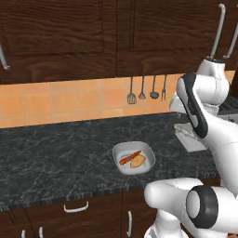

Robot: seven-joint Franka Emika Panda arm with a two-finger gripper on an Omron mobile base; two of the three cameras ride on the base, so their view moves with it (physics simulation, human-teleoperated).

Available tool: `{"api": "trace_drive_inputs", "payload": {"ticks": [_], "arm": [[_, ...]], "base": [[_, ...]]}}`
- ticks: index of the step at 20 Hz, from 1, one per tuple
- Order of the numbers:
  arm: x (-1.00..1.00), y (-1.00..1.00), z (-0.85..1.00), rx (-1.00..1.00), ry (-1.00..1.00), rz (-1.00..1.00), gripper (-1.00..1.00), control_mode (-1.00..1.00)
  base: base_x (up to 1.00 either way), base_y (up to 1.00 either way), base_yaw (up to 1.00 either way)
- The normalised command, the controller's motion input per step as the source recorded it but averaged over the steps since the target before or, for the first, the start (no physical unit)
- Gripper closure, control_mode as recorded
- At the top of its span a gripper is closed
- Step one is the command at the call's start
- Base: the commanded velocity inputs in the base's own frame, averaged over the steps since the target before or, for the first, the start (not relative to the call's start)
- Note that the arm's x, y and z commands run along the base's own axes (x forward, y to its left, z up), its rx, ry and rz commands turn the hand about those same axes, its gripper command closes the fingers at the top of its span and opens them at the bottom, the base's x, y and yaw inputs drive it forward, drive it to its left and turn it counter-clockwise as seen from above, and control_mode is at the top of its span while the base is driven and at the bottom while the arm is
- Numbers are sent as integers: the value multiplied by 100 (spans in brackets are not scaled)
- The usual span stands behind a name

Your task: Take the meat container that has the fish and place it on the second highest rack of the freezer. Then take the vegetable container that has the potato and carrot and place it on the highest rack of the freezer.

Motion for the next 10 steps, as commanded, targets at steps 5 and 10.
{"api": "trace_drive_inputs", "payload": {"ticks": [5,10], "arm": [[0,-100,-52,25,28,-57,-100,-100],[0,-98,-58,18,21,-47,-100,-100]], "base": [[0,0,0],[0,0,0]]}}
